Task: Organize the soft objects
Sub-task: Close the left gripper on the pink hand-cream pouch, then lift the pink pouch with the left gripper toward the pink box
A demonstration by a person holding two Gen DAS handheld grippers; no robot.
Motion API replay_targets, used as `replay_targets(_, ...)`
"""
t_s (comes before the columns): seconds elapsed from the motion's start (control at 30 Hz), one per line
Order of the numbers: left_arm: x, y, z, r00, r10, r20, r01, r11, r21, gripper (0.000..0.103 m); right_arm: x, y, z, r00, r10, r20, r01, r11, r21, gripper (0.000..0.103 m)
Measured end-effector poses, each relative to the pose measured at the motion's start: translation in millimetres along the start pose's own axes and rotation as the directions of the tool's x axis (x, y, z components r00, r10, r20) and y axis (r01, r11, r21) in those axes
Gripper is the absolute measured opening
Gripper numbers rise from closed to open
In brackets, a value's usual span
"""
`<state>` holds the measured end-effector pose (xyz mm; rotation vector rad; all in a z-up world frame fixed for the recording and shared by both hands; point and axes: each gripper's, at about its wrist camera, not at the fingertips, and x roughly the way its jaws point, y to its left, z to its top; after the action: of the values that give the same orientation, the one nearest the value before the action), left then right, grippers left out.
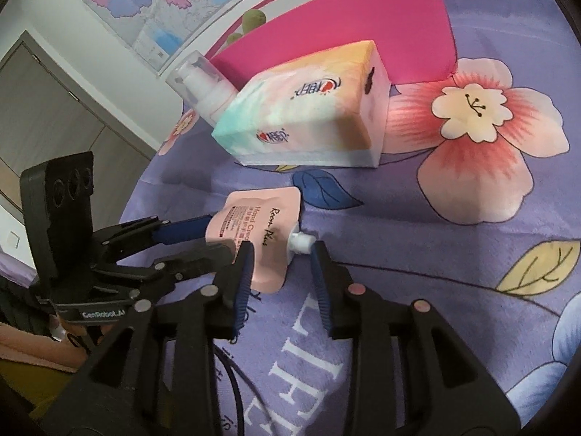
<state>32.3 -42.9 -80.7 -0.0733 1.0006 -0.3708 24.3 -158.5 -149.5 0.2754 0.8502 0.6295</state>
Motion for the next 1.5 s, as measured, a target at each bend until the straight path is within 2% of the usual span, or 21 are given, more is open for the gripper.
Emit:
replay_targets(0.37,2,-5,1,0.999,-0.035,-0.006,0.035,0.999,0.023,0.036,2,2,2,1.0,-0.013,0.014,0.013,1.0,-0.013,0.034)
replay_targets(0.83,4,-10,2,1.0,-0.021,-0.006,0.022,0.999,0.035,0.035,1,14,1,0.998,-0.047,0.028,0.049,0.998,-0.043,0.034)
replay_targets(1.5,-21,-16,8,0.998,-0.029,0.054,0.025,0.998,0.063,0.035,-19,23,3,0.996,-0.045,0.078,0.051,0.995,-0.083,0.034)
